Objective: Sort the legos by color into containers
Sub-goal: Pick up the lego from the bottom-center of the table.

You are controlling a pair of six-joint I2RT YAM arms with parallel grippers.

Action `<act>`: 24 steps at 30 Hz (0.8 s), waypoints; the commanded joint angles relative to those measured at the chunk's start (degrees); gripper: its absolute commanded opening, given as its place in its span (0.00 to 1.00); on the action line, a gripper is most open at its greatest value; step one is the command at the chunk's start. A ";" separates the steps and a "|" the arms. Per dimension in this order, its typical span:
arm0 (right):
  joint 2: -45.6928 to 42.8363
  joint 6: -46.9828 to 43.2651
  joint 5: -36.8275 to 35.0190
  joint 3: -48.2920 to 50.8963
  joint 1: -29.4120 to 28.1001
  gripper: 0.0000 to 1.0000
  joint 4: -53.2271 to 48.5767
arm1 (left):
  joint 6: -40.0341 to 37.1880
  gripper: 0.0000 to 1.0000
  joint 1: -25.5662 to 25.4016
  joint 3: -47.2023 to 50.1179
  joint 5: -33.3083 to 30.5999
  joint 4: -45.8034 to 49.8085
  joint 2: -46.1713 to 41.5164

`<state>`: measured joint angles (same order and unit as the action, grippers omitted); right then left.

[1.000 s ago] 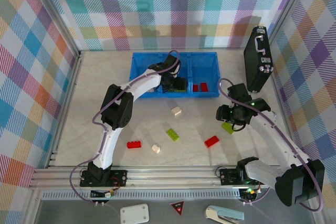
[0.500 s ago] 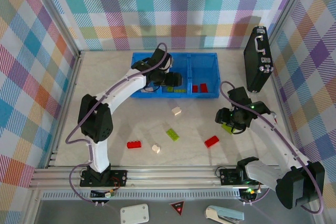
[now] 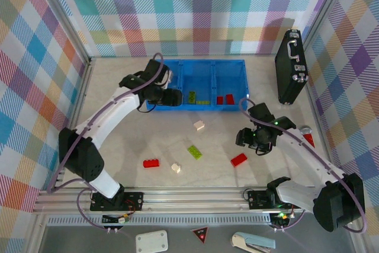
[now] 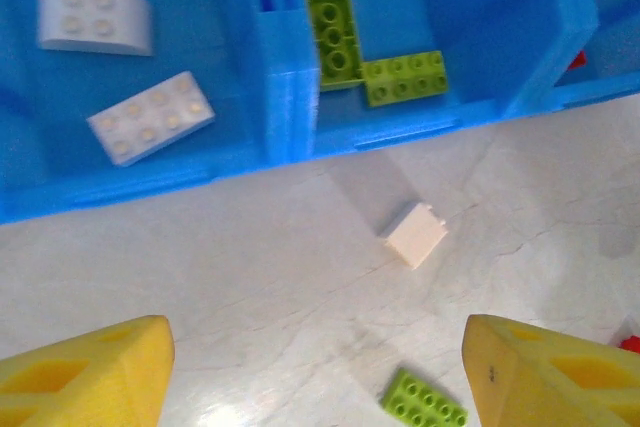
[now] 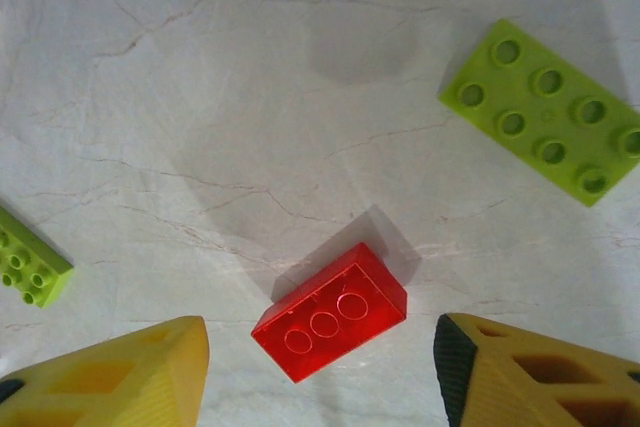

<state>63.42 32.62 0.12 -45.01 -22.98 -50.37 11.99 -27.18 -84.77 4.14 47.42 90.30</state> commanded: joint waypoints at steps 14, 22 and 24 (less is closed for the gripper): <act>8.10 1.89 2.09 4.61 -5.31 0.76 7.51 | -8.23 0.77 8.72 14.43 -1.27 -1.01 -10.45; 9.21 2.53 2.33 6.39 -7.39 0.80 7.57 | -8.81 0.76 8.81 18.84 -2.69 -3.54 -9.53; 9.44 3.01 2.23 6.65 -8.24 0.80 7.55 | -9.17 0.76 8.90 19.45 -3.21 -3.84 -9.60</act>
<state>72.25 34.20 2.20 -39.22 -30.24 -42.76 4.36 -18.81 -66.54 2.04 45.34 81.14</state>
